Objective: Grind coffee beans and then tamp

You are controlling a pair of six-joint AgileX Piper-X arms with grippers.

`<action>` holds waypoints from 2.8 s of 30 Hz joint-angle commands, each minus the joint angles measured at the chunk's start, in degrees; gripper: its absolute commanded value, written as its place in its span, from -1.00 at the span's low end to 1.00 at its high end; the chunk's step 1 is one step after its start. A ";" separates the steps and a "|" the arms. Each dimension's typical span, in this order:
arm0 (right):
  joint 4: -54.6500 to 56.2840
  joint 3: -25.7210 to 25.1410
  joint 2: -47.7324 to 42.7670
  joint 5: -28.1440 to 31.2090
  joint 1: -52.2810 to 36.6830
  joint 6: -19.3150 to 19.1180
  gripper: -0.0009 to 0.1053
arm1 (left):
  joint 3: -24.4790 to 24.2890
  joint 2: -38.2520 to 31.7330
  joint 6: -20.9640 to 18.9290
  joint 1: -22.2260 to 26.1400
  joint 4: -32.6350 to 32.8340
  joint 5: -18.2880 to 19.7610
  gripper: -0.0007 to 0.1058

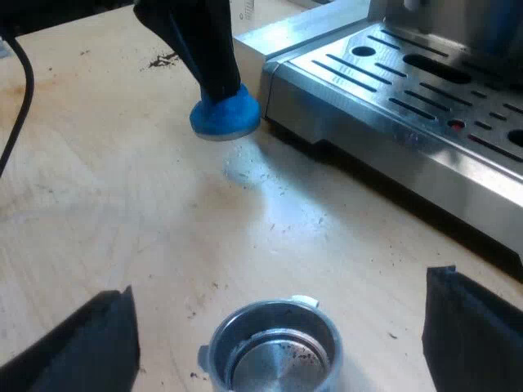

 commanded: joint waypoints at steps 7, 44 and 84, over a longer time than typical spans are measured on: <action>-0.03 -1.46 1.87 -0.17 0.08 0.97 0.37 | 1.78 -0.31 0.33 0.98 -4.20 0.03 -0.98; 20.04 -12.57 1.87 -0.17 0.08 6.48 0.37 | -3.69 -4.06 5.67 0.98 6.42 0.03 0.99; 63.17 -46.58 7.14 -24.79 -58.86 -0.43 0.37 | -15.58 -43.20 2.23 20.65 10.82 -1.22 0.99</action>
